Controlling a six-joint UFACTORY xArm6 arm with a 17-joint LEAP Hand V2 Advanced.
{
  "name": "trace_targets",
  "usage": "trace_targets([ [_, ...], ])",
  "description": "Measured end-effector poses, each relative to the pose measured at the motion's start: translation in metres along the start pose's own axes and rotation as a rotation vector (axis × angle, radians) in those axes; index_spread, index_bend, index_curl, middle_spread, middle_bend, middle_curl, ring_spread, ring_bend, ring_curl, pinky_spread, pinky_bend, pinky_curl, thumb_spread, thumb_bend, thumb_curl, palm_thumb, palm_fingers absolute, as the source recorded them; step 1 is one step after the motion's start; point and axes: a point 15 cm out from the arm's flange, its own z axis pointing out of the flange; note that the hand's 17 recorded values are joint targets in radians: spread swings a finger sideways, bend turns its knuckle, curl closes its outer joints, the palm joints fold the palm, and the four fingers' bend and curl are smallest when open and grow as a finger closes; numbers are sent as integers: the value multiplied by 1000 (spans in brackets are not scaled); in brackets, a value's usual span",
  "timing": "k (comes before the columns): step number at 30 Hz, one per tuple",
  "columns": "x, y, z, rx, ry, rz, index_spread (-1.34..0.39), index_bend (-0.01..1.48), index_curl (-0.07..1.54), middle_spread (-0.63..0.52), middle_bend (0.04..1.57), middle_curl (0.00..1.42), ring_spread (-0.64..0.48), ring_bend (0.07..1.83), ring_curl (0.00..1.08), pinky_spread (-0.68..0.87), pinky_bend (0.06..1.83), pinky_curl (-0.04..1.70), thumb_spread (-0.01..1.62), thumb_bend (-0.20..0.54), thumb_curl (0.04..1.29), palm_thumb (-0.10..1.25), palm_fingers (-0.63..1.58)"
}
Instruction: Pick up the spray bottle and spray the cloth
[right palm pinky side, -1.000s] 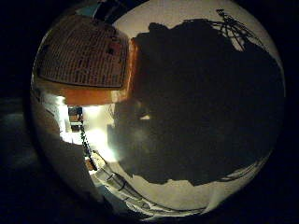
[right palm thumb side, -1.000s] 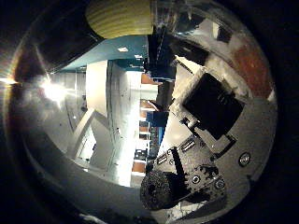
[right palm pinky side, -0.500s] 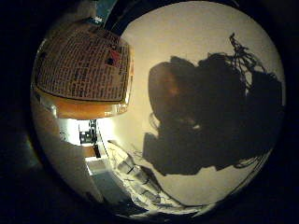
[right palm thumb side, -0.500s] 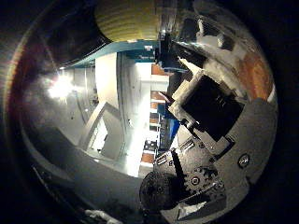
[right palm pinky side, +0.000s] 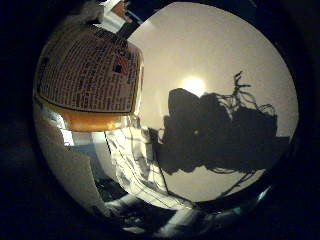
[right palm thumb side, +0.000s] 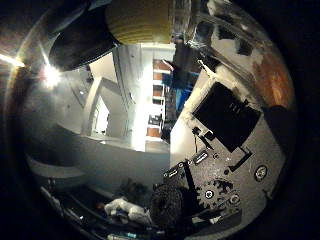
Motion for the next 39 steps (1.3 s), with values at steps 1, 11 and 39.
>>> trace_targets([
  [1,-8,3,-1,-39,19,-15,-181,1120,676,-86,1301,601,-146,1434,545,-193,1216,740,806,-16,755,1078,1229],
  [11,-91,29,29,-356,179,-146,-181,1139,665,-85,1319,589,-147,1444,545,-199,1173,815,812,-16,791,1060,1224],
  [39,-138,113,119,-1073,1132,-381,-182,1148,665,-87,1335,585,-159,1451,546,-214,1118,912,859,-17,816,1012,1223],
])
